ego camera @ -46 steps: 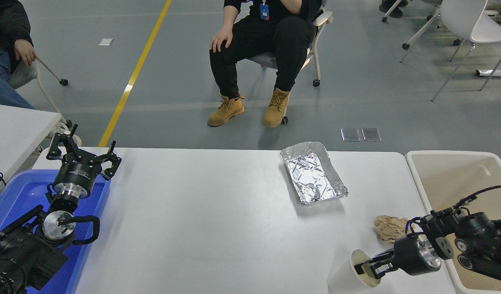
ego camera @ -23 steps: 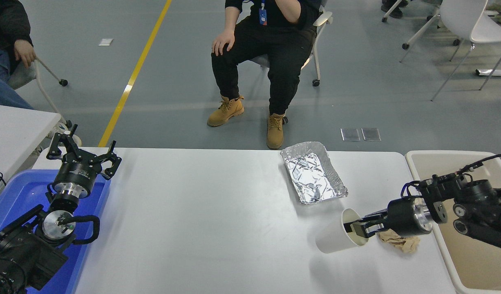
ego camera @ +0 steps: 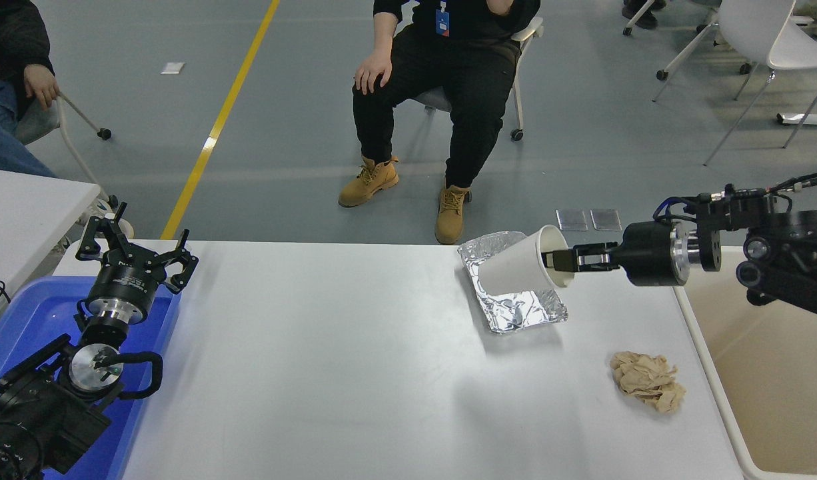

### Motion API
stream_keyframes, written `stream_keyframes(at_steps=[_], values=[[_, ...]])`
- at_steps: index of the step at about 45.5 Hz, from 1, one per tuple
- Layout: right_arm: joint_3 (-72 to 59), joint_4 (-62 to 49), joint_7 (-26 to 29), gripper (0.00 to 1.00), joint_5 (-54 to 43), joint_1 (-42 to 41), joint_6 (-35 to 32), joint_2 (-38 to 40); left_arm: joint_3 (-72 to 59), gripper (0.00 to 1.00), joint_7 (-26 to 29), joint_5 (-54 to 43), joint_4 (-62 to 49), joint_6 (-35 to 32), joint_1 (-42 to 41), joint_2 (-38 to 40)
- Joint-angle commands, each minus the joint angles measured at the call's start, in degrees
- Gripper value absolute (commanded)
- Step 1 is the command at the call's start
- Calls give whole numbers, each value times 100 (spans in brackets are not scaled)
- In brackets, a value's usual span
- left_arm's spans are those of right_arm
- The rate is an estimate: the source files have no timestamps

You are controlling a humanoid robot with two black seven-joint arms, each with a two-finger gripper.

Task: Clean the table surface

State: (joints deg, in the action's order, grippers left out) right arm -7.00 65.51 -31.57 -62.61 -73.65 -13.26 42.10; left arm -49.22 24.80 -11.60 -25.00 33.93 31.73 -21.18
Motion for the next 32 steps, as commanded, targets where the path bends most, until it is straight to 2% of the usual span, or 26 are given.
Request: stream_keyframes(at_steps=[1,10,19,32], values=[[252,-433,-7,0,1144,-158,-18,-9,0,100,-1,0,4,0,0,0],[489,-1224,-7,0,1892,-114,-18,-26,0,100,-1,0,-5,0,0,0],[375,-2551,-7,0,2639,61,-45,-114,0,100,-1,0,4,0,0,0],[437,-4344,-7,0,2955,712,-54,-176,0,100,-1,0,4,0,0,0]])
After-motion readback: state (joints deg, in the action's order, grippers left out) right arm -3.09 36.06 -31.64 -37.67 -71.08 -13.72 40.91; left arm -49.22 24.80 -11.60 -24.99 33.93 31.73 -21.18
